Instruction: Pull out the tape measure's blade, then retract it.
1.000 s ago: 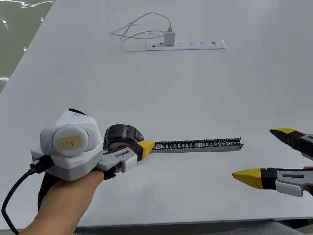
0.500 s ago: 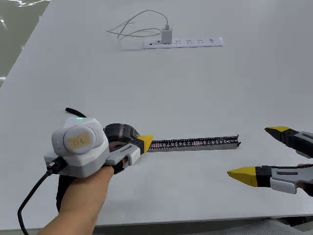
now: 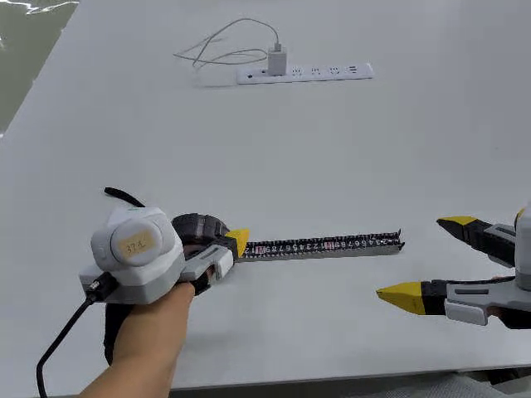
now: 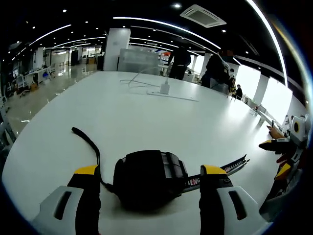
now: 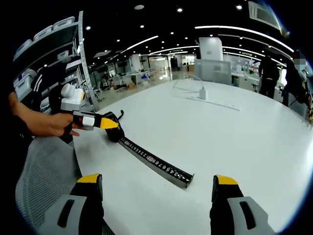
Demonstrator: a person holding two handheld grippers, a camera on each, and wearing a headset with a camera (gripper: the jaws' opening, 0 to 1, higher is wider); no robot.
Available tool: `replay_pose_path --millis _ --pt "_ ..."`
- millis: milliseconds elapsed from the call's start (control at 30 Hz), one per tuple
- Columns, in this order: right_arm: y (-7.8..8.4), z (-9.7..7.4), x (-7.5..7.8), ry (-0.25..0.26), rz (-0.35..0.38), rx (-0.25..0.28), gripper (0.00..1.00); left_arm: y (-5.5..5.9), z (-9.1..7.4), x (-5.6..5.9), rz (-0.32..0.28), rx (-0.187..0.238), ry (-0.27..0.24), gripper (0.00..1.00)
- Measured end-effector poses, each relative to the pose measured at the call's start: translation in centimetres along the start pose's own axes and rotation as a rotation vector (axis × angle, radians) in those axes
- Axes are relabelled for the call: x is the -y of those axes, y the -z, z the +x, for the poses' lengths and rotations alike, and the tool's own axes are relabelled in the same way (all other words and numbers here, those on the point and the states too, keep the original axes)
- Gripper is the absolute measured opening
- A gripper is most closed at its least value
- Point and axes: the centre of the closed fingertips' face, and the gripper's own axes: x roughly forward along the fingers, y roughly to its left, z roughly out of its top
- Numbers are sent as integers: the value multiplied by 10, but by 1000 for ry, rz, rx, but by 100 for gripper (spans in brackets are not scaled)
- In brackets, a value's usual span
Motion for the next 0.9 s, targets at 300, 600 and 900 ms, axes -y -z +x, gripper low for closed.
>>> replay_pose_path --millis 300,600,900 --pt "-2 2 1 -6 -7 -3 90 5 3 -2 -50 -3 -15 74" --pt "-1 4 1 -8 -5 -8 90 8 8 -4 -67 -7 -24 69" --pt "0 4 3 -7 -7 -10 89 10 10 -2 -64 -7 -21 65"
